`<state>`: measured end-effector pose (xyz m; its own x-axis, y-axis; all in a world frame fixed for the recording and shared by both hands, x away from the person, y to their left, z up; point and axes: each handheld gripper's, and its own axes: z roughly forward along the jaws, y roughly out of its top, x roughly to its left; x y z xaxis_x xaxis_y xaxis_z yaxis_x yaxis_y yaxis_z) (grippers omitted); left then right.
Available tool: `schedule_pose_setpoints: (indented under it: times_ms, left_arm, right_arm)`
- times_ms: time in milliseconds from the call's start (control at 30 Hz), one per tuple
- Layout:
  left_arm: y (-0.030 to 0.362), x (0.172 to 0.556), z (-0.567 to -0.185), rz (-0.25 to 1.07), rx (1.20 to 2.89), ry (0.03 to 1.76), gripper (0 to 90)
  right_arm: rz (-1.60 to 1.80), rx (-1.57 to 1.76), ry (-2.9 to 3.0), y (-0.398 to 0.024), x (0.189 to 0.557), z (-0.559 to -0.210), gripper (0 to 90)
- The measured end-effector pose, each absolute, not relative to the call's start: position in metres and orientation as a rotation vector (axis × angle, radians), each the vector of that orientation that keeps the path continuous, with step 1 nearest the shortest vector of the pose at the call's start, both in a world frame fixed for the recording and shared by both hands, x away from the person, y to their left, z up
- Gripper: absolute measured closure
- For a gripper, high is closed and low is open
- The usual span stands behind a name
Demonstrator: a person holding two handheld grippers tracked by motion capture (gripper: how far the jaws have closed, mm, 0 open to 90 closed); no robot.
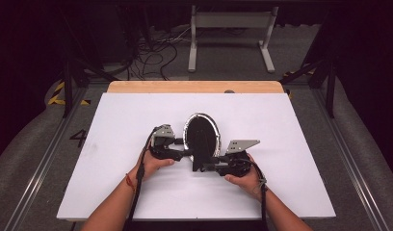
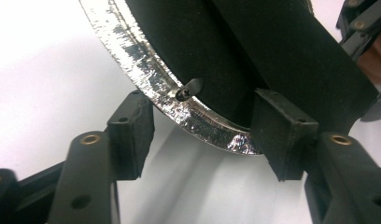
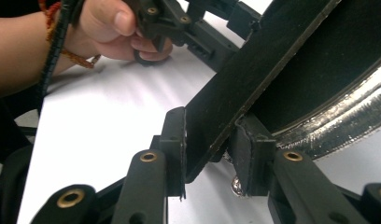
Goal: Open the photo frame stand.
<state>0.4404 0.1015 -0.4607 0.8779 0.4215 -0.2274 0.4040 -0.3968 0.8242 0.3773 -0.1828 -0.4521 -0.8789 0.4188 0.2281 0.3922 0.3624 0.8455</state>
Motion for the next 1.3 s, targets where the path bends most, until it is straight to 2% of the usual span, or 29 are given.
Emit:
schedule_pose_setpoints:
  times_ms: [333,467,733,1067,1300]
  left_arm:
    - [0.11,0.433,-0.442,0.093,1.954,0.568,64.5]
    - [0.108,0.427,-0.437,0.153,1.949,0.541,68.1]
    - [0.104,0.415,-0.432,0.268,1.966,0.443,70.9]
    - [0.104,0.399,-0.431,0.343,1.978,0.435,72.1]
    - [0.108,0.392,-0.431,0.347,1.996,0.415,75.0]
  right_arm:
    - [1.557,0.768,2.586,-0.186,0.377,-0.453,69.3]
    - [1.541,0.793,2.595,-0.186,0.378,-0.455,69.3]
    - [1.508,0.813,2.609,-0.184,0.378,-0.458,77.7]
    - [1.531,0.829,2.569,-0.183,0.374,-0.453,79.0]
    - [1.535,0.854,2.575,-0.186,0.375,-0.452,79.3]
